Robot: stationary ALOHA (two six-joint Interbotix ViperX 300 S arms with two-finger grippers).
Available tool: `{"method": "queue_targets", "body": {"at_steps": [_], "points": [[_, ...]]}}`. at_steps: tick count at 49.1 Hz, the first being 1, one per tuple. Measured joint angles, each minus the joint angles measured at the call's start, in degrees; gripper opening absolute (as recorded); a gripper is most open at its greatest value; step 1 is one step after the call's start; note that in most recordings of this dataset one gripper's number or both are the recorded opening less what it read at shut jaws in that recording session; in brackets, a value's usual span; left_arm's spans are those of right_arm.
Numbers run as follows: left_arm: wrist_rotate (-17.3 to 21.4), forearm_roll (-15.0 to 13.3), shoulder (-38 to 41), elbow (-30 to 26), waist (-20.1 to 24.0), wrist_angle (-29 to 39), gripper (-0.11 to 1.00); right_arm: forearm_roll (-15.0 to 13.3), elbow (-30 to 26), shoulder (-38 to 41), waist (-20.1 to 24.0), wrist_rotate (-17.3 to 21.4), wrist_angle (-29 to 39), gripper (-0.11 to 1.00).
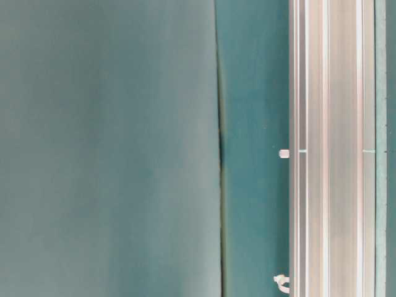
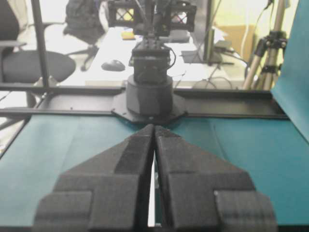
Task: Lift the large metal rail with both hands.
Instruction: 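Move both grippers inward toward the ends of the silver rail, then lower both open grippers over the rail near each end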
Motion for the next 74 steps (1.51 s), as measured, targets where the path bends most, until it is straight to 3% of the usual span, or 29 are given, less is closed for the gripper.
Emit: {"method": "queue_targets", "body": {"at_steps": [8,20,33,48,64,74], "points": [[-4.48,0.44,0.53,-3.16,0.79,7.21,-0.02,3.52,-1.58,0.79,-0.97,1.32,4.48,0.00],[-5.19,0.70,2.11,-8.96,-0.53,19.78,-0.02,4.75,-6.50,1.32,-1.67,2.72,19.69,0.00],[-5.62,0.70,9.40,-16.61,-1.49,37.18,-0.02,5.36,-10.90,6.50,-2.55,10.99,35.77,0.00],[-10.37,0.79,18.90,-24.17,-1.49,52.29,-0.02,5.27,-18.02,16.61,-2.29,11.51,52.65,0.00],[-10.90,0.79,28.21,-29.71,-1.41,65.39,-0.02,4.92,-27.33,30.41,-2.02,11.69,68.91,0.00],[-10.02,0.79,33.49,-31.82,-1.41,69.87,-0.02,3.96,-31.20,35.42,-1.93,11.69,75.15,0.00]]}}
